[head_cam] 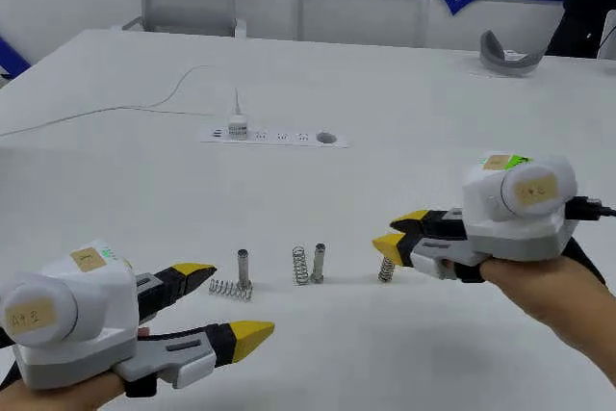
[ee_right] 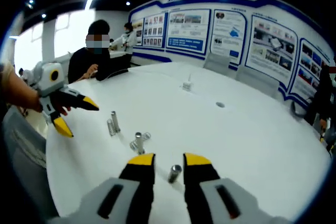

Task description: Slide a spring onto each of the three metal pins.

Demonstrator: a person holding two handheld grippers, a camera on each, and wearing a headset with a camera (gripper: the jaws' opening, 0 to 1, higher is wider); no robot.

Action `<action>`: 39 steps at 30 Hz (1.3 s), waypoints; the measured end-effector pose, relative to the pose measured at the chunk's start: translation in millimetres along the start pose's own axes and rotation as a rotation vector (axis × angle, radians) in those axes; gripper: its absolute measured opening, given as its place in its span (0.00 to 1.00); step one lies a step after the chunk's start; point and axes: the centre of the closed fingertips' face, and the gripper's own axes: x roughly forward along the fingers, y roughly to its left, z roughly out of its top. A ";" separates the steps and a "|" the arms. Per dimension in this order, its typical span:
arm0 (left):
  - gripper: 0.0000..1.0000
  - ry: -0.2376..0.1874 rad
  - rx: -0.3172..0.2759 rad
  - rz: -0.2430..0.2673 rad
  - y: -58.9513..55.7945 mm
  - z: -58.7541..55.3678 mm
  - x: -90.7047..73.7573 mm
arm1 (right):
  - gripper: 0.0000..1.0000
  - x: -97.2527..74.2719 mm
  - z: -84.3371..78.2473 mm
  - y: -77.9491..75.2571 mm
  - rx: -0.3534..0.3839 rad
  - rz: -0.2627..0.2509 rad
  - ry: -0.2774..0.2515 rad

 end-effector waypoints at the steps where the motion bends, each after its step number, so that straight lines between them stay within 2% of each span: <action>1: 0.62 0.000 0.000 -0.001 -0.2 -0.1 0.1 | 0.22 3.2 -7.0 -4.3 0.015 -0.007 0.022; 3: 0.62 0.005 0.000 0.000 -0.1 -1.7 -0.2 | 0.22 14.3 -26.4 -8.2 0.027 -0.006 0.094; 4: 0.62 0.006 -0.001 0.001 0.3 -2.6 -0.4 | 0.22 18.5 -31.6 -7.4 0.025 0.002 0.113; 8: 0.62 0.010 -0.009 0.012 3.7 -5.9 -3.4 | 0.20 34.4 -38.3 3.0 0.020 0.030 0.127; 10: 0.62 0.012 -0.011 0.016 4.9 -6.8 -4.4 | 0.13 34.2 -34.8 1.9 -0.003 0.019 0.112; 12: 0.61 0.013 -0.011 0.020 5.8 -6.5 -5.4 | 0.12 28.5 -26.8 3.3 0.034 0.027 0.085; 14: 0.62 0.014 -0.011 0.021 6.5 -6.0 -6.1 | 0.12 14.2 -13.4 3.7 0.040 0.027 0.059; 15: 0.62 0.015 -0.011 0.022 7.0 -6.0 -6.1 | 0.12 2.3 2.0 3.2 0.018 0.020 0.016; 17: 0.62 0.017 -0.013 0.022 7.9 -6.8 -5.3 | 0.12 -14.7 21.1 4.3 -0.006 0.007 -0.031; 19: 0.61 0.020 -0.014 0.020 7.9 -8.0 -3.0 | 0.12 -28.3 28.5 5.7 -0.038 0.010 -0.032; 21: 0.61 0.022 -0.013 0.013 5.3 -8.6 0.4 | 0.12 -26.9 5.4 15.7 -0.086 0.076 0.106; 22: 0.61 0.024 -0.013 0.009 3.3 -8.6 1.8 | 0.12 -24.6 -14.9 22.5 -0.110 0.112 0.218; 23: 0.61 0.025 -0.010 0.004 1.2 -8.7 3.3 | 0.12 -16.2 -33.9 21.3 -0.192 0.090 0.297; 24: 0.61 0.025 -0.009 0.002 0.6 -9.2 4.1 | 0.12 -9.2 -43.9 20.5 -0.257 0.073 0.327; 25: 0.62 0.026 -0.010 -0.002 -0.2 -9.5 4.3 | 0.12 -0.2 -61.0 26.6 -0.296 0.090 0.380; 27: 0.62 0.026 -0.010 -0.004 -1.4 -9.3 3.8 | 0.12 13.8 -67.2 36.9 -0.276 0.109 0.353; 28: 0.62 0.028 -0.010 -0.004 -1.7 -10.1 2.6 | 0.12 22.7 -58.9 39.1 -0.265 0.100 0.284; 30: 0.62 0.033 -0.013 0.001 0.4 -13.5 -0.6 | 0.12 28.0 -71.1 41.7 -0.220 0.114 0.339; 32: 0.62 0.037 -0.018 0.008 3.1 -16.7 -2.5 | 0.14 29.2 -70.6 43.2 -0.214 0.124 0.323; 33: 0.62 0.040 -0.021 0.013 5.1 -18.4 -3.6 | 0.16 24.7 -66.1 46.5 -0.156 0.135 0.302; 34: 0.62 0.039 -0.025 0.016 5.6 -18.2 -4.0 | 0.17 21.0 -60.1 45.0 -0.133 0.128 0.280; 35: 0.62 0.038 -0.031 0.020 6.6 -19.0 -4.2 | 0.17 14.1 -46.9 39.4 -0.093 0.102 0.229; 37: 0.61 0.042 -0.034 0.023 8.4 -22.0 -4.3 | 0.16 5.4 -34.8 27.0 0.002 0.051 0.171; 39: 0.61 0.045 -0.039 0.022 8.8 -24.2 -2.9 | 0.16 3.8 -33.0 9.1 0.047 -0.004 0.145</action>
